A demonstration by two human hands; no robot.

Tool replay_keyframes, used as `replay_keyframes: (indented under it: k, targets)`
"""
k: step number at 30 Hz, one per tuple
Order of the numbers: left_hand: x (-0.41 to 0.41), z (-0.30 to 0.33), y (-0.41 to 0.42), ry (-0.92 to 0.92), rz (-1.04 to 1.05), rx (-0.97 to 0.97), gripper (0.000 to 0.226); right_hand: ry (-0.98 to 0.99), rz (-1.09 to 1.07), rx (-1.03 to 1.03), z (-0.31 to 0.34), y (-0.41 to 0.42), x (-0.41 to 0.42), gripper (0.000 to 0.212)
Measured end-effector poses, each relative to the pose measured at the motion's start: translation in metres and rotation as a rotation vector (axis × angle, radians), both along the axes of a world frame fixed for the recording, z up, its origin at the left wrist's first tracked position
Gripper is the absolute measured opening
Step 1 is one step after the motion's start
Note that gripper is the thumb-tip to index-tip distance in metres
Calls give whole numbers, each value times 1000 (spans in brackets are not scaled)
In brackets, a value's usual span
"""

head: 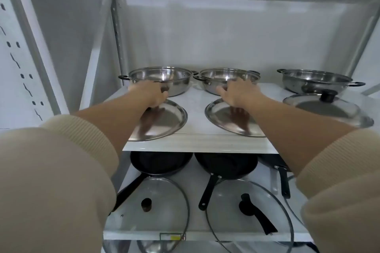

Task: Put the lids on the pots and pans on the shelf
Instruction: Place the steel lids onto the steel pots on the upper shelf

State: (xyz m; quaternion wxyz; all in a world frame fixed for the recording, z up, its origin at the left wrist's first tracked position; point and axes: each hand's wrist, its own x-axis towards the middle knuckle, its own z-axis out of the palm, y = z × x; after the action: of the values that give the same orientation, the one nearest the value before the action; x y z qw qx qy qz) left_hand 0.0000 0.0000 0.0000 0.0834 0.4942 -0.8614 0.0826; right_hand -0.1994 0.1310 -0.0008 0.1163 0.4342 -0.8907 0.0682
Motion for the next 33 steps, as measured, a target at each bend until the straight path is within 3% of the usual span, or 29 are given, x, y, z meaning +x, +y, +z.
replay_keyframes:
  k: [4, 8, 13, 24, 29, 33]
  targets:
    - [0, -11, -5, -41, 130, -55, 47, 135, -106, 47, -12, 7, -12, 58]
    - [0, -11, -3, -26, 153, -68, 41, 80, -126, 35, -18, 12, -23, 43]
    - [-3, -2, 13, -44, 4, -168, 41, 49, -7, -107, -15, 22, -20, 36]
    - [-27, 76, 38, 253, -89, -310, 39, 95, 48, -508, 65, 45, -43, 34]
    - [-40, 87, 4, 354, 7, -214, 42, 3, 74, -573, 74, 11, -71, 35]
    - [-60, 88, -34, 270, 44, -153, 42, -11, 87, -538, 69, -29, -94, 33]
